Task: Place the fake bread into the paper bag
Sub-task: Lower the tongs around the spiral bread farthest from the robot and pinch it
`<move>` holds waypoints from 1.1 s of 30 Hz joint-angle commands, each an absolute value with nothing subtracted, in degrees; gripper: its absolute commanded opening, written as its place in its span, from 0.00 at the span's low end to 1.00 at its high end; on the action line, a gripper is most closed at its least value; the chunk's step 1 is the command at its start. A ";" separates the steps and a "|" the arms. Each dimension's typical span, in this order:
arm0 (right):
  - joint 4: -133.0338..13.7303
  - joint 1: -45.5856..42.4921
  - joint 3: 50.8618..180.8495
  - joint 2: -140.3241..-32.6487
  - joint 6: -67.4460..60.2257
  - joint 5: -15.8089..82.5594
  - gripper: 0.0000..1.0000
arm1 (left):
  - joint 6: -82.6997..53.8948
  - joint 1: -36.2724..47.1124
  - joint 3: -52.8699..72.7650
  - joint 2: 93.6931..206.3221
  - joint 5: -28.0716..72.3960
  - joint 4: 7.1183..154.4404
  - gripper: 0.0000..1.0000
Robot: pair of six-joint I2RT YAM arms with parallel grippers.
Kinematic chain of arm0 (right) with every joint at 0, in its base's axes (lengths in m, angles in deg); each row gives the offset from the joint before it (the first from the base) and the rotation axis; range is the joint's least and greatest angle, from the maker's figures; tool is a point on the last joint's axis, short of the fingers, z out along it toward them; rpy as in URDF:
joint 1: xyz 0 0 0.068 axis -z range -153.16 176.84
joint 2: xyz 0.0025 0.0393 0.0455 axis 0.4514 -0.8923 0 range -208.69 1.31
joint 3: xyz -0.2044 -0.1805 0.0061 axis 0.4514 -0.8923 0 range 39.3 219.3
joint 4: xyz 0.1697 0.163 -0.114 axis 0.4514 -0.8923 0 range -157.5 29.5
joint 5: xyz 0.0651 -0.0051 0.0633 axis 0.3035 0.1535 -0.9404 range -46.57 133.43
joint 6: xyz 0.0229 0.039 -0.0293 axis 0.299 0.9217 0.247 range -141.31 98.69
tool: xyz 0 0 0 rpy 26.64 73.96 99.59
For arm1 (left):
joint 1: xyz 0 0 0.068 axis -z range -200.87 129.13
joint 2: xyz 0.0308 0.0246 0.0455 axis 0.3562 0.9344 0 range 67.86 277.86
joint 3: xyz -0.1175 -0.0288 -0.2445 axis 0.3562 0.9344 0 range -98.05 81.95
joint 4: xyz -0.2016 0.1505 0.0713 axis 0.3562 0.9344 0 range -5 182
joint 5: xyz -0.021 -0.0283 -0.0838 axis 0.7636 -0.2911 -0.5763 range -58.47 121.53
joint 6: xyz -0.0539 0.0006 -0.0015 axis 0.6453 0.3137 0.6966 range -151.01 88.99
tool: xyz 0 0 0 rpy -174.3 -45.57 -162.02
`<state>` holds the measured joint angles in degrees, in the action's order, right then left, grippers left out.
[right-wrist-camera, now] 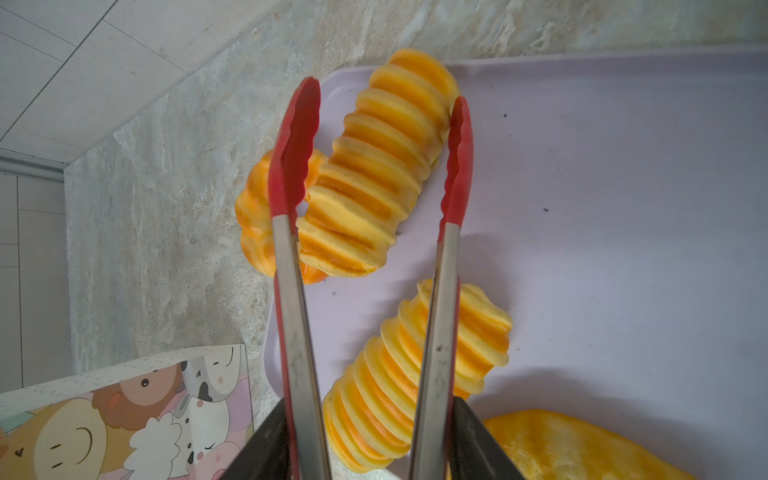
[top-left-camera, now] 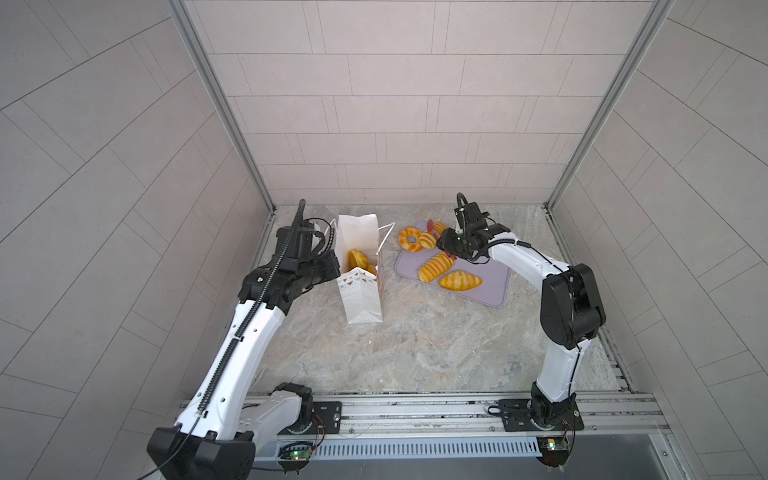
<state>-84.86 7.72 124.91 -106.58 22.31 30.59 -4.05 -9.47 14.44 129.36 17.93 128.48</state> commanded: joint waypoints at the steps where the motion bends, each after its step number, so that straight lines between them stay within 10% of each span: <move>1: -84.57 7.33 126.56 -107.57 23.23 30.33 0.56 | -5.20 -9.26 15.09 128.93 18.69 128.80 0.11; 33: -86.78 9.17 121.33 -95.64 20.09 30.77 0.39 | -4.99 -9.26 14.78 128.45 18.68 128.92 0.11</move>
